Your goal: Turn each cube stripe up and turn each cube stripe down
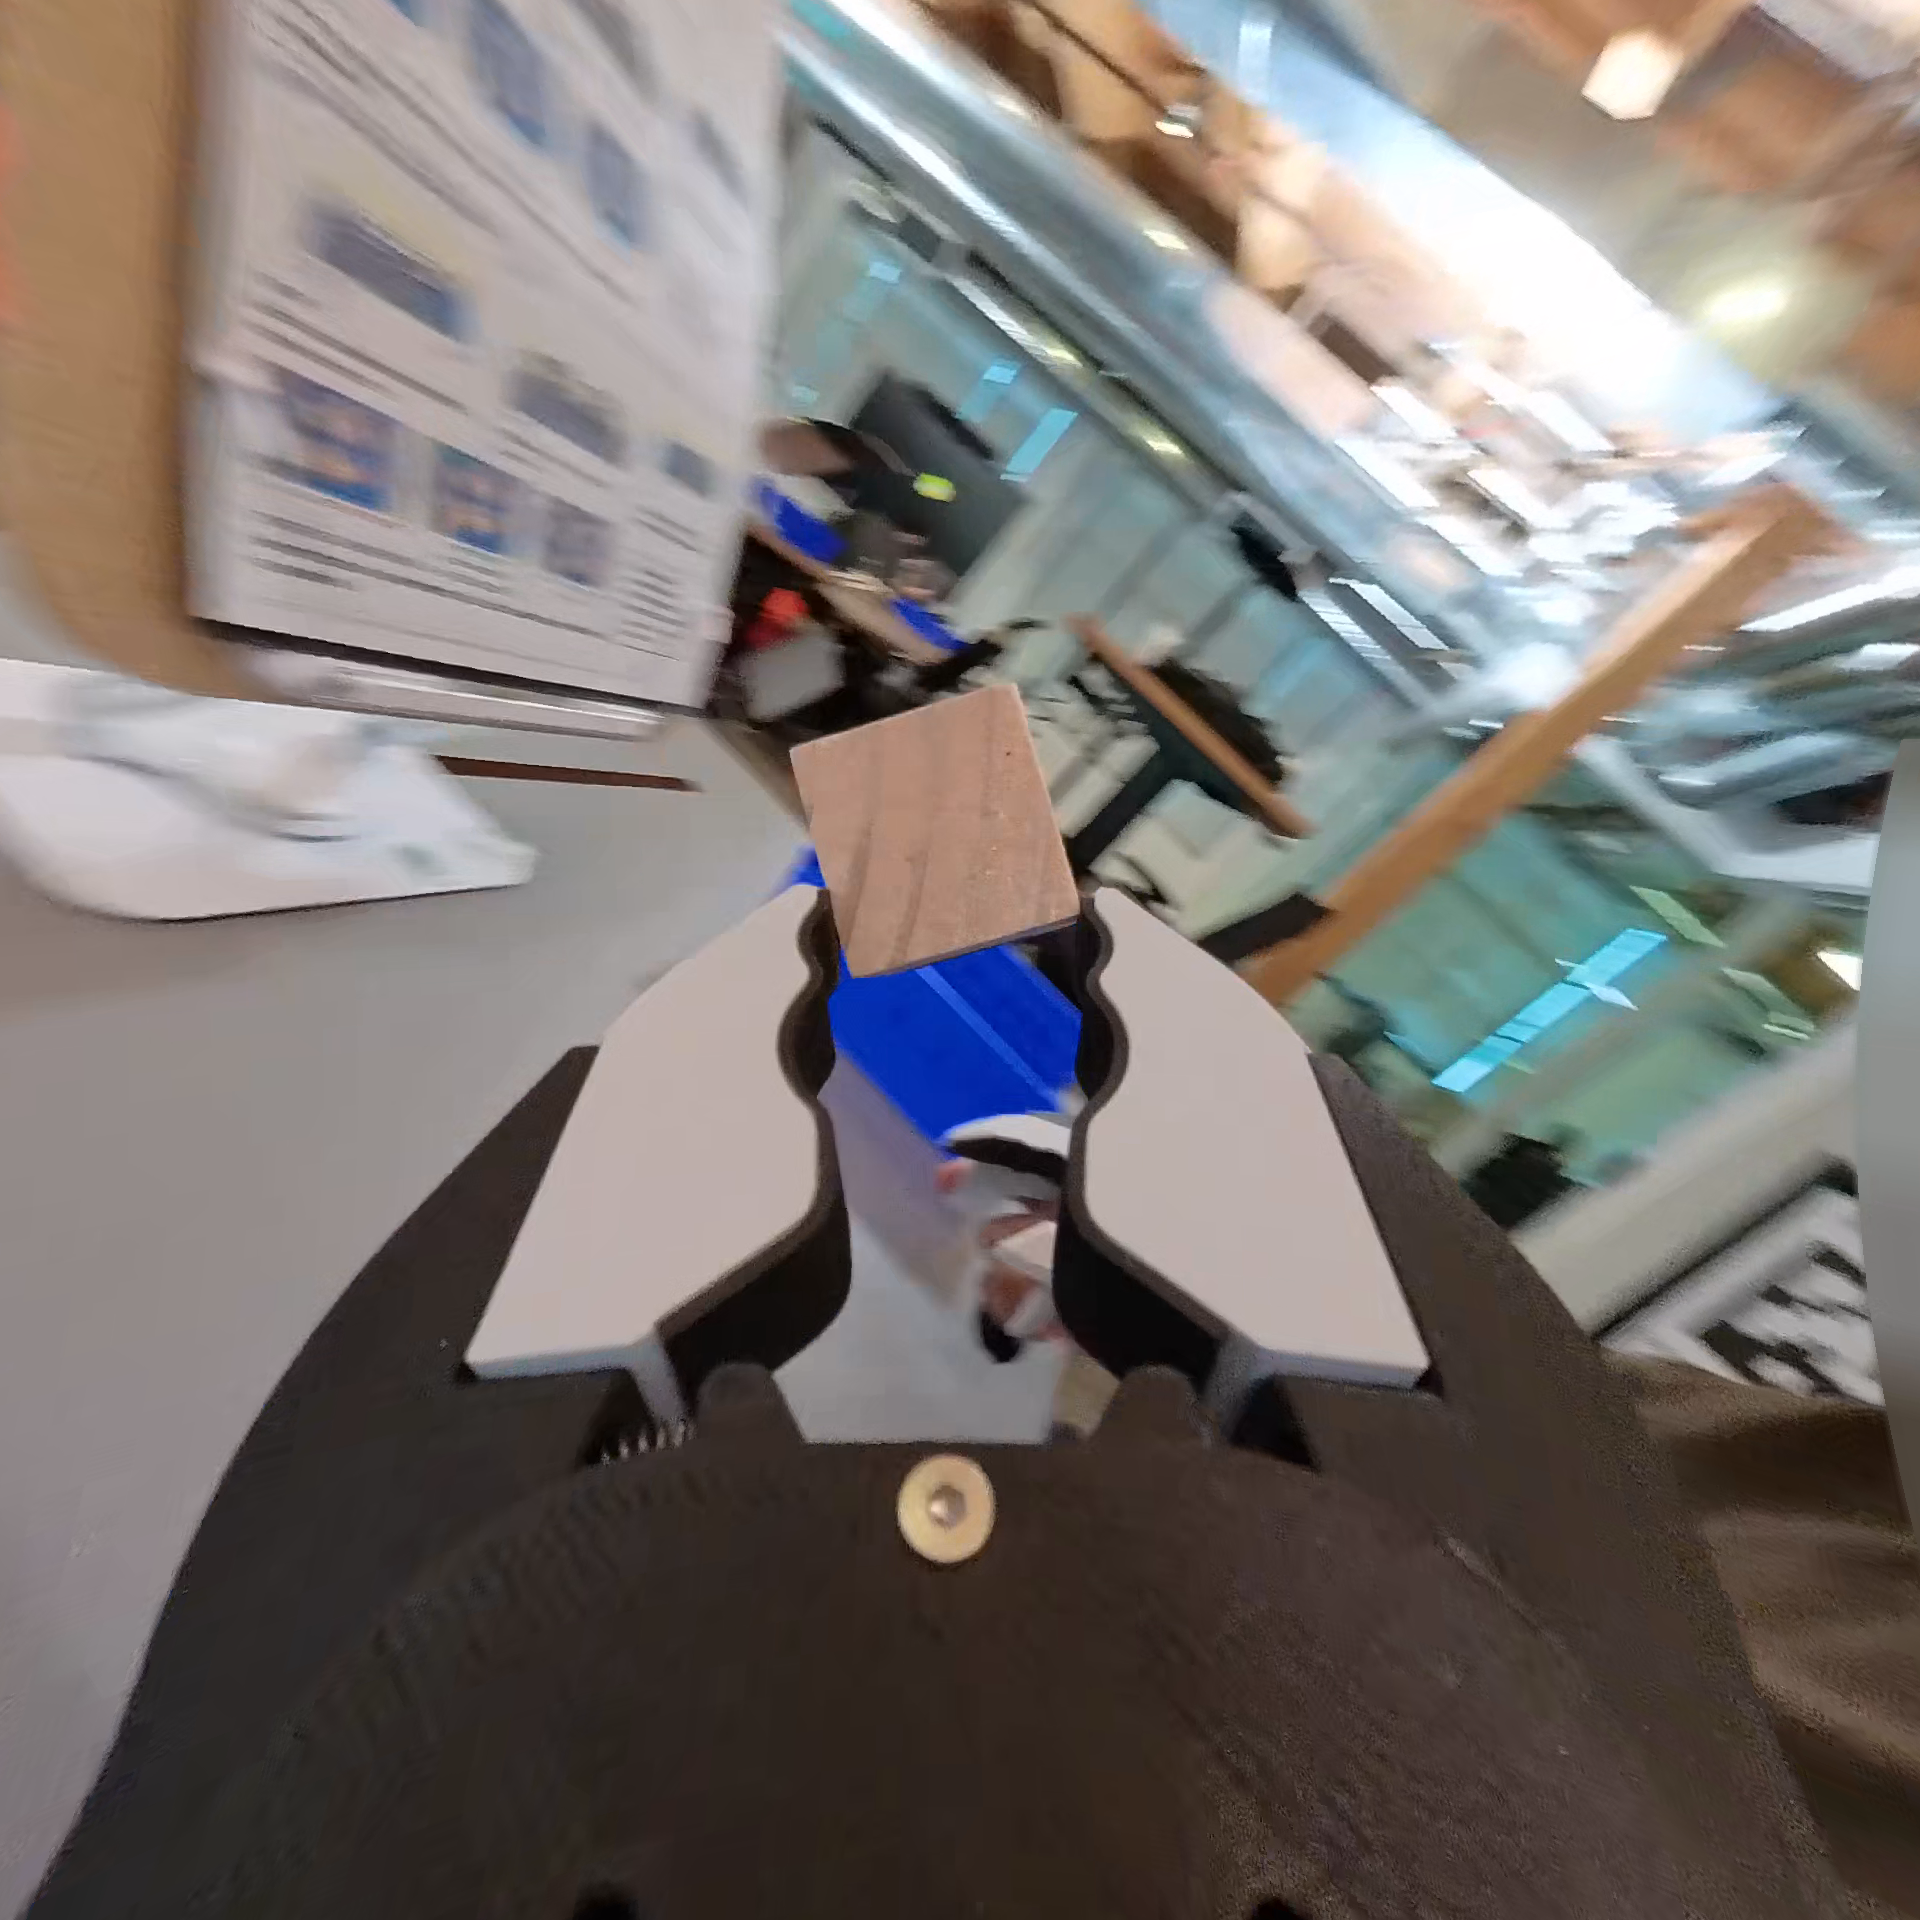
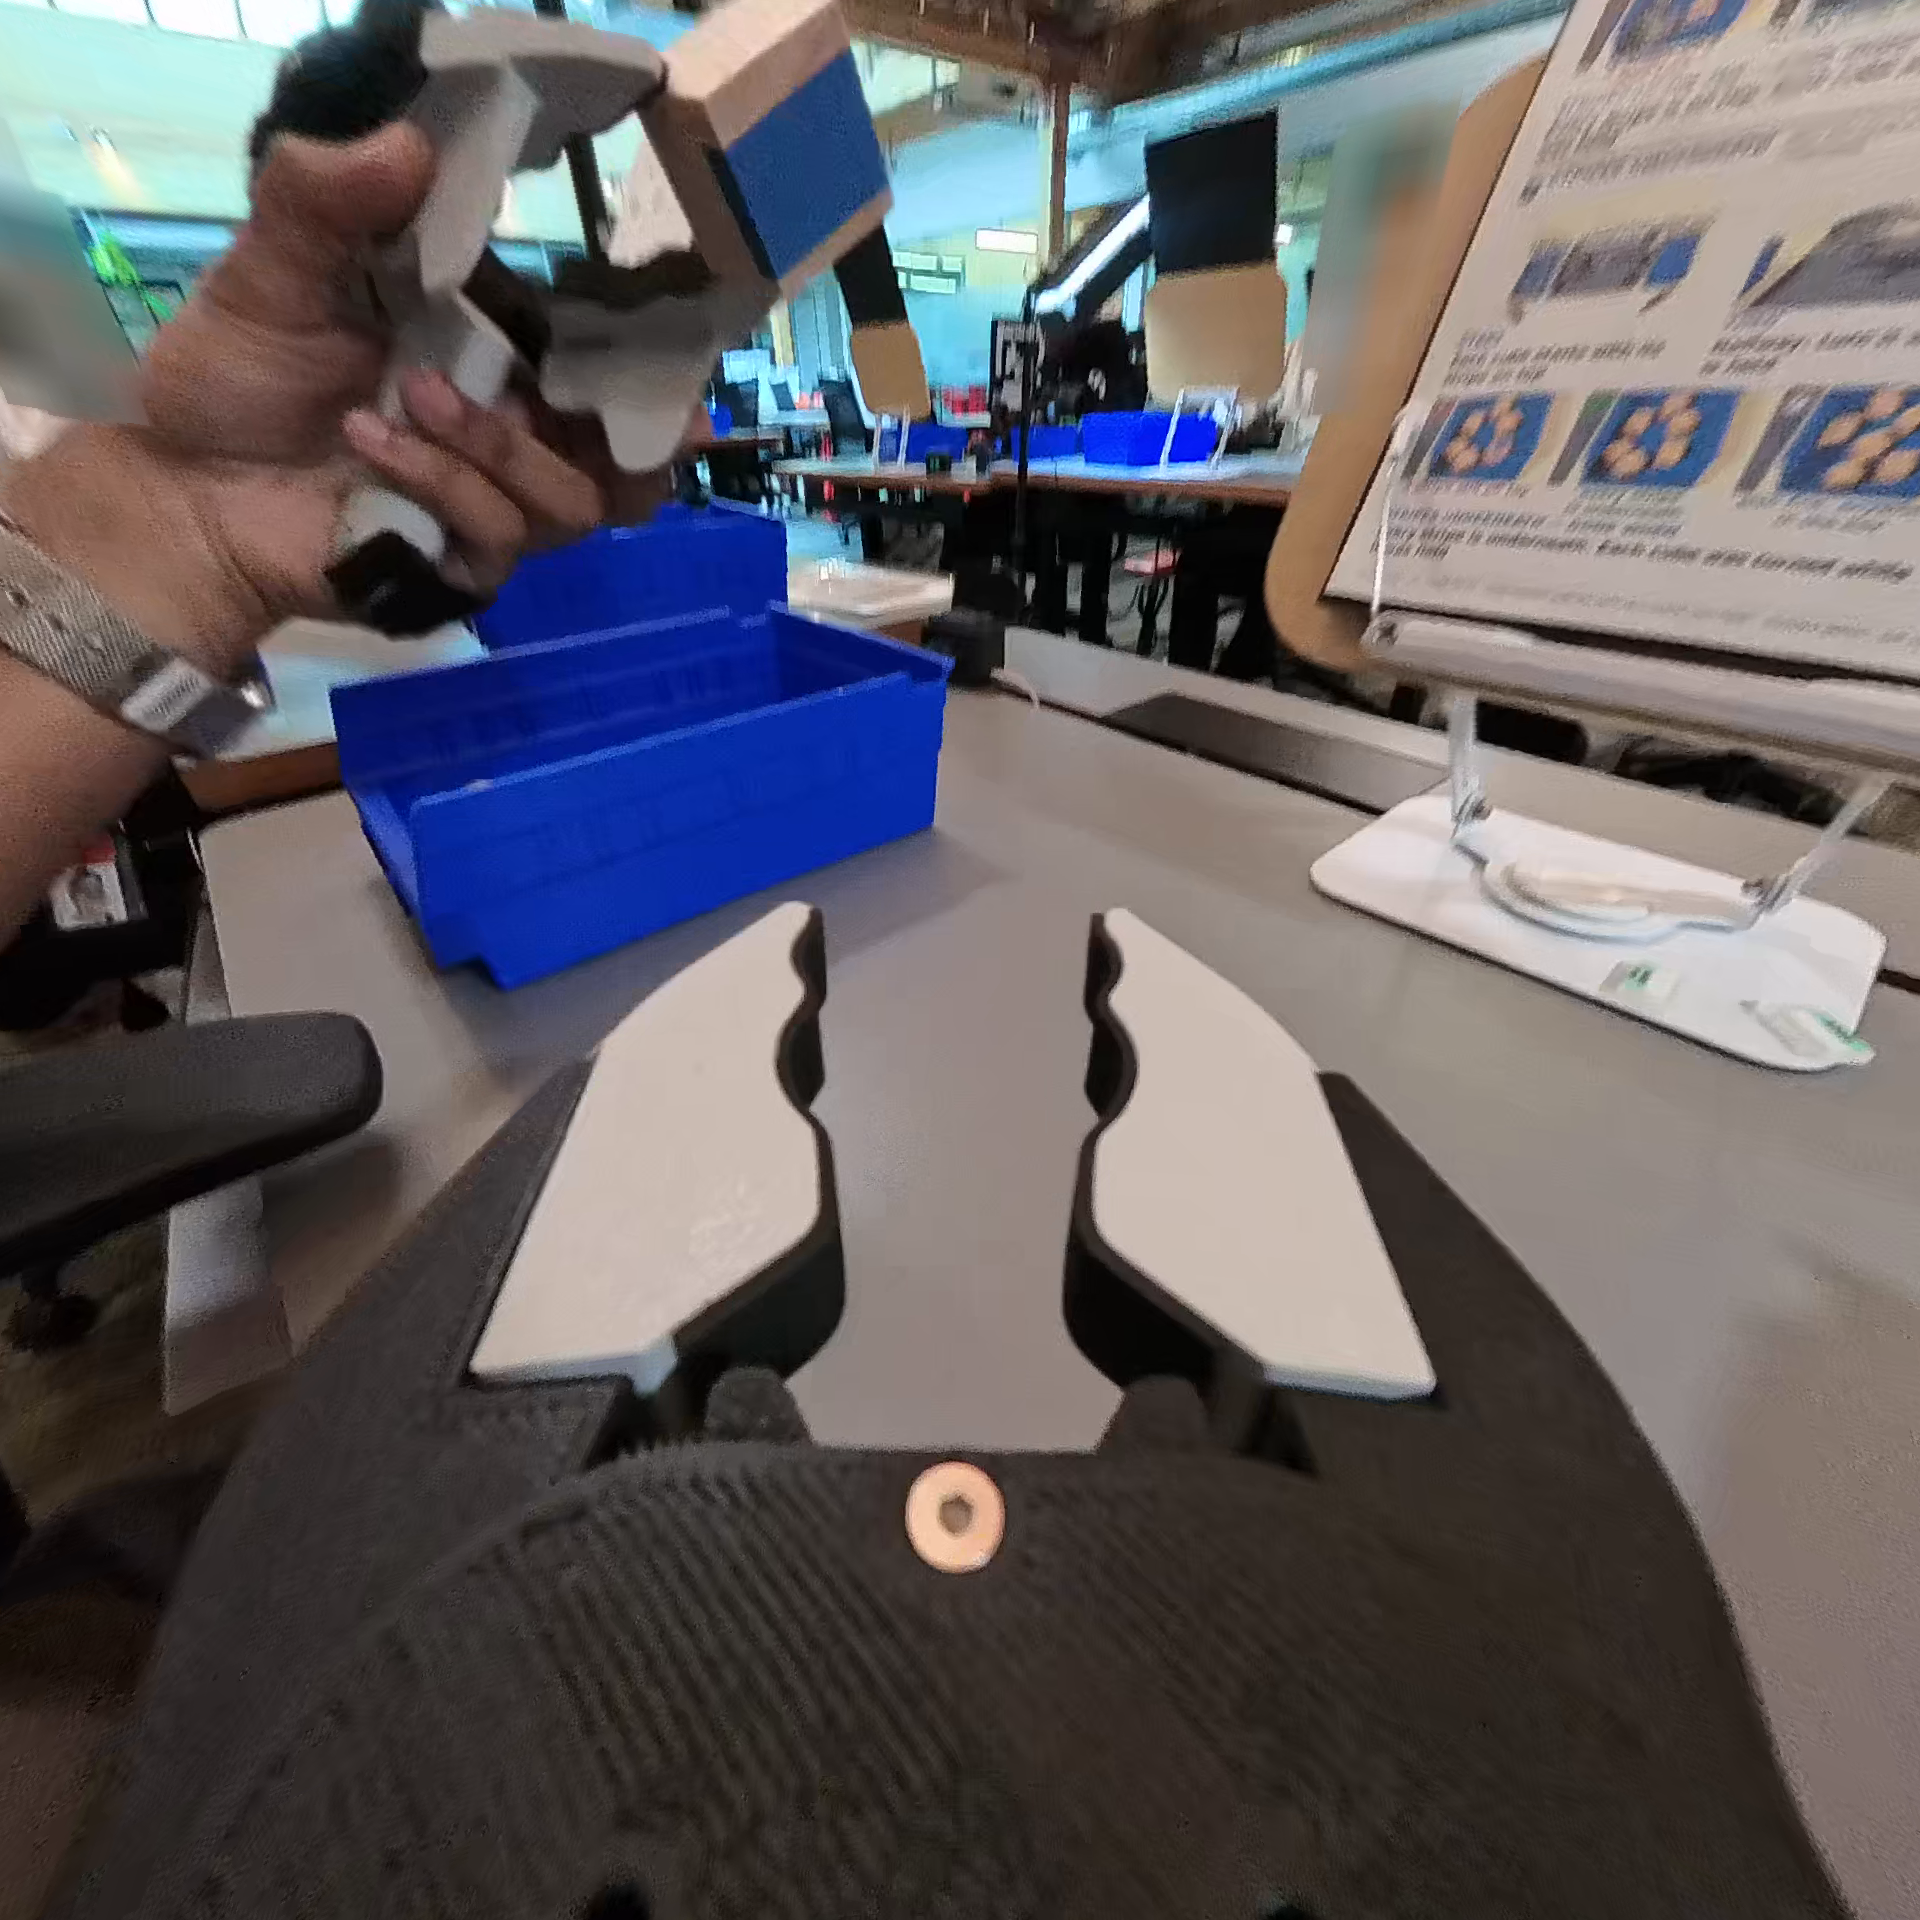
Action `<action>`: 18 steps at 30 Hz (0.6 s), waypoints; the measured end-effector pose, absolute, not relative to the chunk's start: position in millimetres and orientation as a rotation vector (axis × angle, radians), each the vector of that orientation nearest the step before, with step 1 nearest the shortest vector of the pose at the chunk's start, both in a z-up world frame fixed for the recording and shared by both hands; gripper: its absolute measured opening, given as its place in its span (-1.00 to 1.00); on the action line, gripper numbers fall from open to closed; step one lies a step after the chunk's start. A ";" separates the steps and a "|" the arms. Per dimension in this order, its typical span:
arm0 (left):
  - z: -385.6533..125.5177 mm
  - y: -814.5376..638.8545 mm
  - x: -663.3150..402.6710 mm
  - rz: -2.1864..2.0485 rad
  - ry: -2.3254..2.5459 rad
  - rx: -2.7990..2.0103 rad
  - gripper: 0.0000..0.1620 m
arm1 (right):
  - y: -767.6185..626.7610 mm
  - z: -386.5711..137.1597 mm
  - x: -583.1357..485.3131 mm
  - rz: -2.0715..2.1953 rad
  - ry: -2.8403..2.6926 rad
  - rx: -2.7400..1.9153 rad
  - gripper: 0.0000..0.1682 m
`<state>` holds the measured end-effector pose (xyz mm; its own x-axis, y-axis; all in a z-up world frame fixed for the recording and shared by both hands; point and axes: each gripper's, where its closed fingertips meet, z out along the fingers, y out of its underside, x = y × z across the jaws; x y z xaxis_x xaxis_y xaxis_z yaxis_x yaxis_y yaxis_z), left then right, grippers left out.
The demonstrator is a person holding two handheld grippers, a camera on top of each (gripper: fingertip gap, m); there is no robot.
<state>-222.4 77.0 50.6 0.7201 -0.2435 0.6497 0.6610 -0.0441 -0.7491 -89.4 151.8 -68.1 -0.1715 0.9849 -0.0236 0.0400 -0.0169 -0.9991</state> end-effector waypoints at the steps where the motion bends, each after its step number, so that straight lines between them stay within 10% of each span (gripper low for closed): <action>1: 54.8 87.6 -204.1 -0.848 -0.324 -1.418 -0.45 | 155.0 -60.6 -86.6 1.349 -1.330 -1.141 -0.40; 18: -17.5 175.3 -72.4 -1.703 -0.214 -1.211 -0.44 | 201.6 -21.6 -61.2 1.182 -1.222 -0.911 -0.35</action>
<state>-72.4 175.3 -17.5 -0.0053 -0.6112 0.7914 0.7881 -0.4897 -0.3730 -61.2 201.6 -21.6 -0.0493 0.9781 0.2022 -0.1699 0.1913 -0.9667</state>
